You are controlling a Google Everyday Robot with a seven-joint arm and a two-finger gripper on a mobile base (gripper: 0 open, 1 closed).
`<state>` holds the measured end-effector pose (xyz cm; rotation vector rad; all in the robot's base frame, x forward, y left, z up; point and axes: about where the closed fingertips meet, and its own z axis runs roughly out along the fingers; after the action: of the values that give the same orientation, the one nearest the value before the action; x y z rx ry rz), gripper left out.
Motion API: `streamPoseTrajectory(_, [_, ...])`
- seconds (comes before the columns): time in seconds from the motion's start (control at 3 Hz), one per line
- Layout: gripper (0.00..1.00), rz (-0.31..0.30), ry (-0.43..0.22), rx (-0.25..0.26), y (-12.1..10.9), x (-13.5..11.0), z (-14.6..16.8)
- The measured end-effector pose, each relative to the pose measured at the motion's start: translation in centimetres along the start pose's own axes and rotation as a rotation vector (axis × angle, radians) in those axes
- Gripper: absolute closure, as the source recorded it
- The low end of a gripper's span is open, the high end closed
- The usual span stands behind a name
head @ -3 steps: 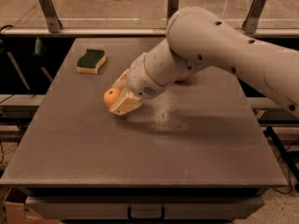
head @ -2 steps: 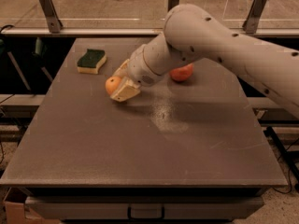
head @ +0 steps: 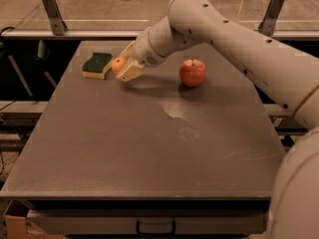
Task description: Move orange near sponge
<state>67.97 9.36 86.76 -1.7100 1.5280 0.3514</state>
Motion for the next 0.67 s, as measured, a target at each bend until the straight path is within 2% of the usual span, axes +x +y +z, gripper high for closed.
streamPoseTrajectory(0.33, [0.83, 0.000, -0.038, 0.008, -2.1, -0.7, 1.1])
streamPoseTrajectory(0.67, [0.60, 0.013, -0.060, -0.004, -2.8, -1.1, 2.8])
